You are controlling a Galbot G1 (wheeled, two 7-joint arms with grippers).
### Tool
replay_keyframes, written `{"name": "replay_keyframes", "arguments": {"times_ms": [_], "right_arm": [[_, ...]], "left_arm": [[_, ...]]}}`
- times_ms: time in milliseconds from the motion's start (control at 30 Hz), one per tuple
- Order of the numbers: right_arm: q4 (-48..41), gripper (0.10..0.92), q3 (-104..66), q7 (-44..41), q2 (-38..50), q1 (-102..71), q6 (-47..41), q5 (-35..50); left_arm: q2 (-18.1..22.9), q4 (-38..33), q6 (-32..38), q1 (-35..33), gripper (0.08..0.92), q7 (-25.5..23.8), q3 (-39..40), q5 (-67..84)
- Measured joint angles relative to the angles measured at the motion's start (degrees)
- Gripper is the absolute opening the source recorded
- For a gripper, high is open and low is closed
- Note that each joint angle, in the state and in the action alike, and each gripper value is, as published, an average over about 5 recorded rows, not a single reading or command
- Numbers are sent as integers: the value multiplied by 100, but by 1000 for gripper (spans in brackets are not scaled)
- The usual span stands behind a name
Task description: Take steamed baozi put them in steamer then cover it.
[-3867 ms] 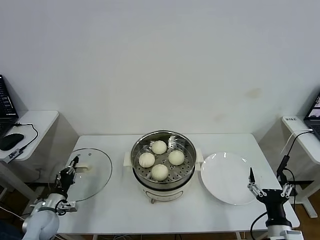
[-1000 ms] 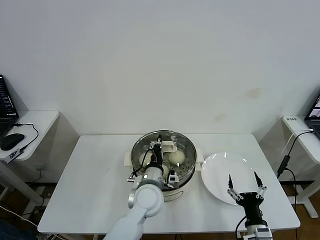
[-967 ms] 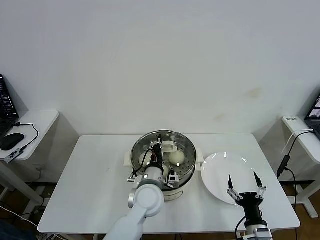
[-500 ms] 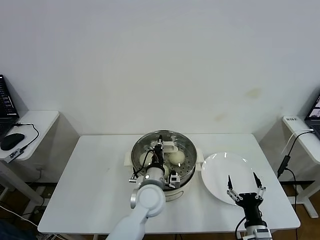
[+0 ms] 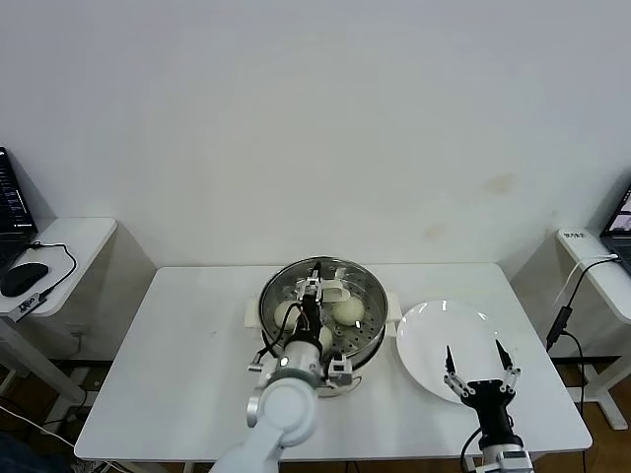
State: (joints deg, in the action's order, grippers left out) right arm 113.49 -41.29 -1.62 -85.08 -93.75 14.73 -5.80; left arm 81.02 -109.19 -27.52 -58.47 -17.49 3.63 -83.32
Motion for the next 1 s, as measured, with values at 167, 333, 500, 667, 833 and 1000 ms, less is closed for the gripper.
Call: {"name": "replay_keyframes", "arguments": {"times_ms": [167, 333, 500, 667, 833, 1000], "right_arm": [[-4, 823, -1, 0, 19, -20, 5, 15], [2, 823, -7, -6, 82, -57, 16, 68], [23, 823, 21, -28, 107, -63, -9, 147], [57, 823, 131, -66, 76, -59, -85, 150], [82, 823, 291, -167, 114, -144, -250, 227], [190, 823, 402, -337, 286, -370, -633, 453]], "left_arm": [[-262, -530, 115, -357, 792, 209, -81, 261], [-524, -1187, 324, -918, 822, 594, -320, 780], [-719, -1722, 727, -1724, 823, 1326, -919, 1990], [-835, -1981, 1329, -2579, 823, 2100, -1848, 3818], [-843, -2057, 1911, -3367, 823, 2607, -2505, 5711], [-842, -2000, 2583, -4000, 823, 2939, -2891, 7259]]}}
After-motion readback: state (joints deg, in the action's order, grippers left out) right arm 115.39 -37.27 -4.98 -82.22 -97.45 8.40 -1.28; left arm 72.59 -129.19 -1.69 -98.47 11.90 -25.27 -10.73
